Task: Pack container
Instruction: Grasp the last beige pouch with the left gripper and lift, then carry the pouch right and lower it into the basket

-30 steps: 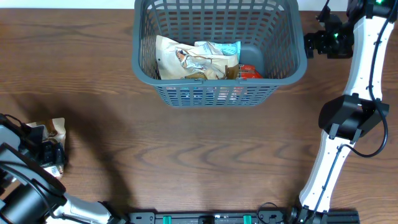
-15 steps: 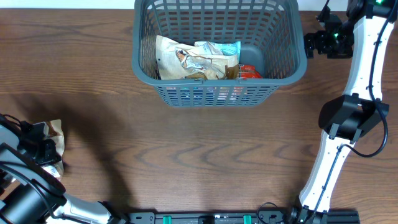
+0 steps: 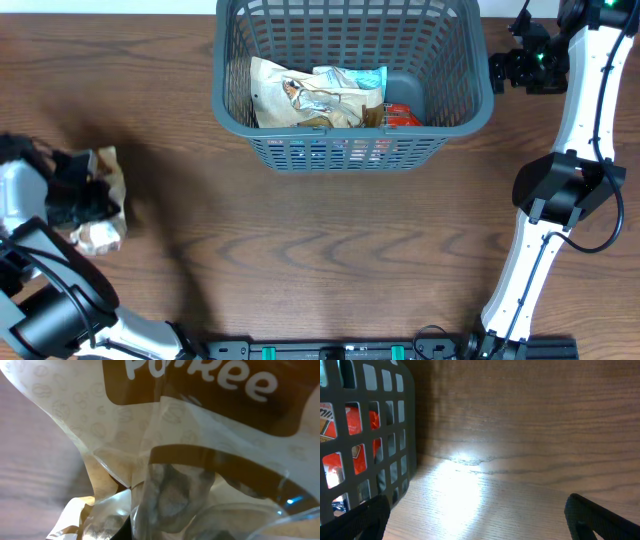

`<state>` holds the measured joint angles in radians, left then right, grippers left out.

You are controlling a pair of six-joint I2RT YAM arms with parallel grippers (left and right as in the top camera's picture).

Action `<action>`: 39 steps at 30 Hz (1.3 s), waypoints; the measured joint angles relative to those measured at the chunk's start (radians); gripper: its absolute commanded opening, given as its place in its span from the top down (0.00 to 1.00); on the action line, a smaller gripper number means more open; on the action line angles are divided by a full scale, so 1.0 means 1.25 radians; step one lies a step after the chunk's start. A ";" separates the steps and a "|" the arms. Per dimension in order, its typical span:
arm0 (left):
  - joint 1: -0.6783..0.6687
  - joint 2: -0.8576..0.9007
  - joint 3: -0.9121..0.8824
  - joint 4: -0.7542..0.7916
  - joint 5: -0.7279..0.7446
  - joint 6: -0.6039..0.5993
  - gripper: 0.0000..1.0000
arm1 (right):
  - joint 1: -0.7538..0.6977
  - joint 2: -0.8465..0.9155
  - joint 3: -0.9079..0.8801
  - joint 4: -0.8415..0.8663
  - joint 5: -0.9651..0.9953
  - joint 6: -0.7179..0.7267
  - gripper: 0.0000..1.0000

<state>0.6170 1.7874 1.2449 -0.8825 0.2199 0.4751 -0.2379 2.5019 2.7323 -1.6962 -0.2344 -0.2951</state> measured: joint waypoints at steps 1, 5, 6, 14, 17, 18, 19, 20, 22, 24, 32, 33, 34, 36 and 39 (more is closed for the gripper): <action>-0.011 -0.006 0.016 -0.004 0.003 -0.013 0.94 | 0.000 0.000 0.000 0.000 0.000 0.000 0.01; -0.047 -0.057 0.091 -0.026 0.009 -0.063 0.94 | 0.000 0.000 0.000 0.000 0.000 0.000 0.01; -0.056 -0.073 0.114 -0.038 0.009 -0.071 0.95 | 0.000 0.000 0.000 0.000 0.000 0.000 0.01; -0.179 -0.157 0.337 -0.147 0.012 -0.097 0.94 | 0.000 0.000 0.000 0.000 0.000 0.000 0.01; -0.263 -0.159 0.448 -0.163 0.013 -0.102 0.94 | 0.000 0.000 0.000 0.000 0.000 0.000 0.01; -0.282 -0.159 0.473 -0.159 0.014 -0.103 0.94 | 0.000 0.000 0.000 0.000 0.000 0.000 0.01; -0.314 -0.159 0.507 -0.156 0.014 -0.103 0.94 | 0.000 0.000 0.000 0.000 0.000 0.000 0.01; -0.349 -0.159 0.544 -0.149 0.013 -0.102 0.94 | 0.000 0.000 0.000 0.000 0.000 0.000 0.01; -0.416 -0.159 0.606 -0.126 0.013 -0.092 0.94 | 0.000 0.000 0.000 0.000 0.000 0.000 0.01; -0.479 -0.160 0.652 -0.095 0.014 -0.074 0.94 | 0.000 0.000 0.000 0.000 0.000 0.000 0.01; -0.678 -0.159 0.697 0.062 0.030 0.052 0.94 | 0.000 0.000 0.000 0.000 0.000 0.000 0.01; -0.696 -0.153 0.698 0.075 0.041 0.070 0.94 | 0.000 0.000 0.000 0.000 0.000 0.000 0.01; -0.711 -0.146 0.698 0.084 0.052 0.086 0.94 | 0.000 0.000 0.000 0.000 0.000 0.001 0.01; -0.745 -0.118 0.701 0.100 0.084 0.122 0.94 | 0.000 0.000 0.000 0.000 0.000 0.003 0.01; -0.785 -0.060 0.702 0.105 0.124 0.165 0.94 | 0.000 0.000 0.000 0.000 0.000 0.006 0.01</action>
<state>-0.3645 1.7130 2.1223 -0.7517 0.3748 0.6811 -0.2379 2.5019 2.7323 -1.6962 -0.2344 -0.2871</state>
